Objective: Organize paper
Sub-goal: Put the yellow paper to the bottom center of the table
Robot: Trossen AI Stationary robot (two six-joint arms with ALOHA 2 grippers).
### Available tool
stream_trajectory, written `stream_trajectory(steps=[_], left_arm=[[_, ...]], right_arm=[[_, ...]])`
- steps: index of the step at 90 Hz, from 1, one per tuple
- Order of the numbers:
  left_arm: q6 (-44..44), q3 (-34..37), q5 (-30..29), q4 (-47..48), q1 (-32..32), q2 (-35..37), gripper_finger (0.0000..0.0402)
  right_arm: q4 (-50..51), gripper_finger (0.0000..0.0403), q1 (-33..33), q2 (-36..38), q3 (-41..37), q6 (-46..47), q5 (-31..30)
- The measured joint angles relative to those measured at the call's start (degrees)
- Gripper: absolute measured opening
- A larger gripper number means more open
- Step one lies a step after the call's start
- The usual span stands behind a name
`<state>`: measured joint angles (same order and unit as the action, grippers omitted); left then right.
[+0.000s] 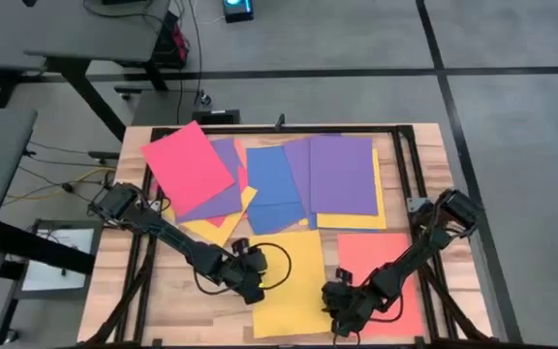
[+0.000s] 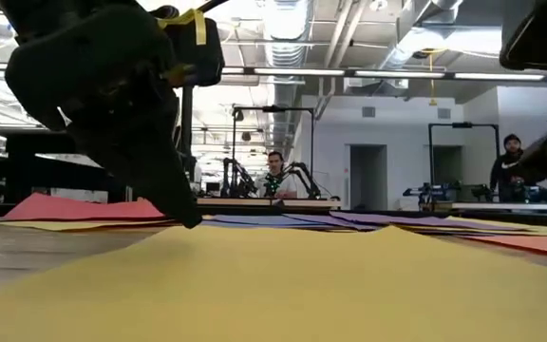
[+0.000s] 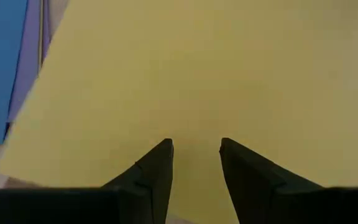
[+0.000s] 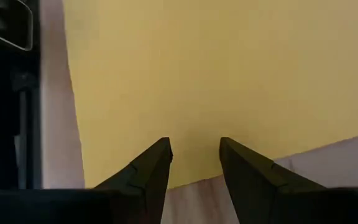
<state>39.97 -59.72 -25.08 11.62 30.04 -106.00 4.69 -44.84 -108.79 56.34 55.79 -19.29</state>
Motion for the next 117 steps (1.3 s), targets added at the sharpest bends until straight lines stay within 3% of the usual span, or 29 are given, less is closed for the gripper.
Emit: stream_trajectory(steps=[62,79,98,117], left_arm=[[-7.6,0.0,0.0,-1.6,-2.7,0.0,0.0118],[-7.6,-2.3,-3.3,1.7,-2.7,1.5,0.0118],[-8.4,-5.3,-4.3,2.9,1.5,2.7,0.0118],[0.3,-3.5,-3.9,3.0,5.7,1.0,0.0118]], right_arm=[[-1.2,0.0136,-1.2,0.0,0.4,6.8,1.1],[-0.9,0.0136,-1.0,0.0,0.6,8.7,1.1],[4.7,0.0136,-0.3,0.0,4.2,-3.9,0.9],[11.5,0.0137,2.6,-0.2,6.5,-19.2,1.3]])
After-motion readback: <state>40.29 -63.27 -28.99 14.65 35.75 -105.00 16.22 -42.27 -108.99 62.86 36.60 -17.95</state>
